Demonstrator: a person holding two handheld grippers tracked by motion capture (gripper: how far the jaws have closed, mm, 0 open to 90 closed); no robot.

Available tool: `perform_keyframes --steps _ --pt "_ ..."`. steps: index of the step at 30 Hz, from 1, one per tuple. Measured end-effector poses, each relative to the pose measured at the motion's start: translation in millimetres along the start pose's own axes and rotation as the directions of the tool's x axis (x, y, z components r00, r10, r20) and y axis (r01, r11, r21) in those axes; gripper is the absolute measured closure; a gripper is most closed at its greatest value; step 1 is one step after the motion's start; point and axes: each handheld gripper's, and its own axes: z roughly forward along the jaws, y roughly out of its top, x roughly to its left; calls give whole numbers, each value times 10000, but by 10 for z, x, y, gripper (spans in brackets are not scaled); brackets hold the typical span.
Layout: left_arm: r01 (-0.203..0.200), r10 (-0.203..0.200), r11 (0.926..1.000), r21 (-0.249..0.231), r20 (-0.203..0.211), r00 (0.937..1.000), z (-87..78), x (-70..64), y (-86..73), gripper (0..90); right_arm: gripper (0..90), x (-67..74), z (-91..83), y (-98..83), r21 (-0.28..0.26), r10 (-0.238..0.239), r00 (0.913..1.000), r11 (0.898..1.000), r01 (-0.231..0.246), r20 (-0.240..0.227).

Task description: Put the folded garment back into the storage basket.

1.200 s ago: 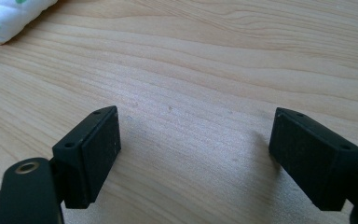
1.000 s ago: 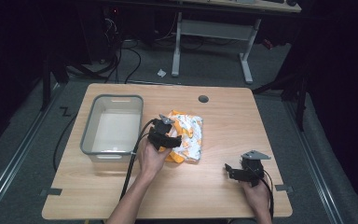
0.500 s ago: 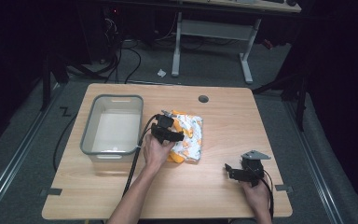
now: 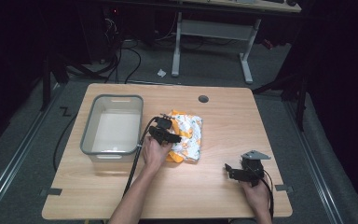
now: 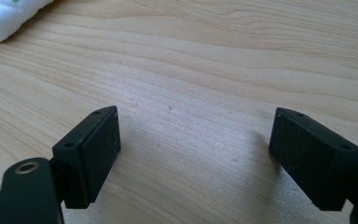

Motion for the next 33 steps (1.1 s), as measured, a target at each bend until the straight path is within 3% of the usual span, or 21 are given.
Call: perform_keyframes --steps 2,5,9,15,21,33 --pt "103 -102 9999 -111 97 9999 20 2 -2 206 165 0 0 0 0 2 10000 10000 -2 2" --pt "-83 87 9998 -199 174 9998 12 -19 -3 268 165 0 0 0 -1 1 10000 10000 -1 2" --pt "-354 371 9989 -313 558 9978 -10 -53 -10 440 165 0 0 0 0 -1 10000 10000 1 2" --pt "-418 449 9985 -339 941 9945 -20 -75 -12 656 165 0 0 0 0 1 10000 10000 -1 1" --pt "-570 615 9974 -450 1052 9925 -44 -71 -15 706 165 0 0 0 1 3 10000 10000 -3 0" --pt "-665 890 9865 -1495 1491 9848 -343 -90 26 728 165 0 -1 0 4 -2 10000 10000 2 -3"
